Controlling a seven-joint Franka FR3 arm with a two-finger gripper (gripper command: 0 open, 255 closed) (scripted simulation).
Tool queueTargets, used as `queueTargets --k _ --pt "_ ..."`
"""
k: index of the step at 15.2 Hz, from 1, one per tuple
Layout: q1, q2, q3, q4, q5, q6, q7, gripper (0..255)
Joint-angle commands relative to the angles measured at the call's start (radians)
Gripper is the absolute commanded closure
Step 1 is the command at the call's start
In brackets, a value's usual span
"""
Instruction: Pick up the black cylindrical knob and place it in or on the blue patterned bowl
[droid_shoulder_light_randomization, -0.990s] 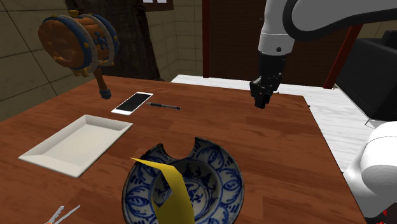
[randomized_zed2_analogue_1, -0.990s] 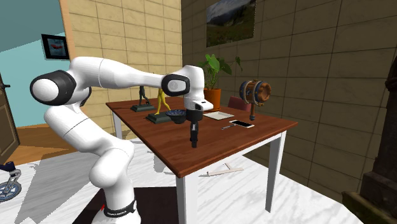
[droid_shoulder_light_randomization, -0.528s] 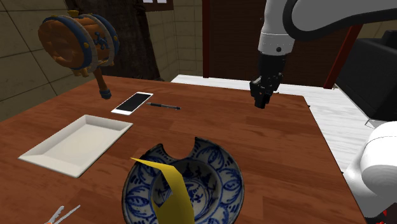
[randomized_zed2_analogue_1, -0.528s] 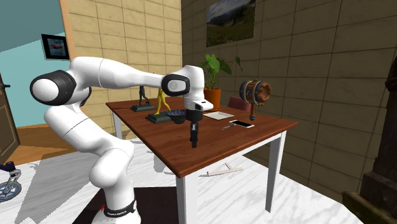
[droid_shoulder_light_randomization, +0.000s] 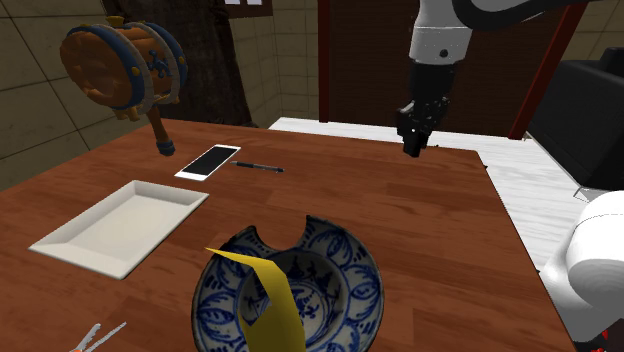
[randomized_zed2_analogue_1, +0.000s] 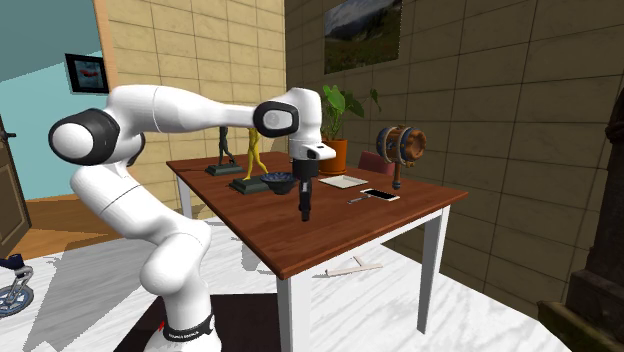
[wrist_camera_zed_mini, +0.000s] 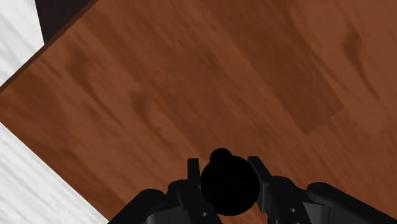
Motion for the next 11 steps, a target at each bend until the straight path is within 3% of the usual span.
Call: queueTargets --k 1,11 --pt "-0.001 0.002 -0.001 0.03 -0.001 -0.028 0.001 255" --pt "-0.005 0.037 -0.008 0.19 -0.009 -0.153 0.004 255"
